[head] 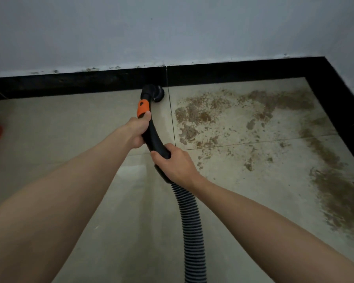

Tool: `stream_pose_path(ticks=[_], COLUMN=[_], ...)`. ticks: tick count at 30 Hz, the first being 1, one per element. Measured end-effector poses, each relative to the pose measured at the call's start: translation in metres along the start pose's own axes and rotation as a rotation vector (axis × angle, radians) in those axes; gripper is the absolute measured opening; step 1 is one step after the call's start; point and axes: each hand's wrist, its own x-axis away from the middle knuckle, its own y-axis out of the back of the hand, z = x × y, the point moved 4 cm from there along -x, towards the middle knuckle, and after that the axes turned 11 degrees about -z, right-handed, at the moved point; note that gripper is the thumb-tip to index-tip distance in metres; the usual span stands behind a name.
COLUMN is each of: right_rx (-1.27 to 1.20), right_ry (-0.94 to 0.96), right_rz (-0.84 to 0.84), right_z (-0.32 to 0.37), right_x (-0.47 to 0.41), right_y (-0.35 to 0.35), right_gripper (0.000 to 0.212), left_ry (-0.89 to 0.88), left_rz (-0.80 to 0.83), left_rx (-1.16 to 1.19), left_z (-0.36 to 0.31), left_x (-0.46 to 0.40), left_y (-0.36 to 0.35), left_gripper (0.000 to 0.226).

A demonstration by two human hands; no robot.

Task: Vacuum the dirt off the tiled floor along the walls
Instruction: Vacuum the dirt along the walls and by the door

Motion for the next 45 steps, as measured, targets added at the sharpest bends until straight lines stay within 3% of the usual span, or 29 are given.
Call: stream_pose_path(ticks=[20, 23, 45], right_rx=[0.068, 0.105, -0.132], right_ry=[0.017, 0.017, -0.165], right_rz=[-0.102, -0.119, -0.350], right_z=[-0.081, -0.090, -0.152], right_x=[-0.038, -0.038, -0.050], right_y=[0.037, 0.049, 0.149], right_gripper=[0.023, 0.022, 0.026], left_ry=[-0.090, -0.077, -0.201], left_rz=[0.043, 0.118, 0.288], left_rx=[0.017, 0.005, -0.251], left_z=[0.022, 0.024, -0.007], left_x=[-0.026, -0.021, 0.023], left_y=[-0.095, -0.109, -0.256], left_gripper=[0.049, 0.049, 0.050])
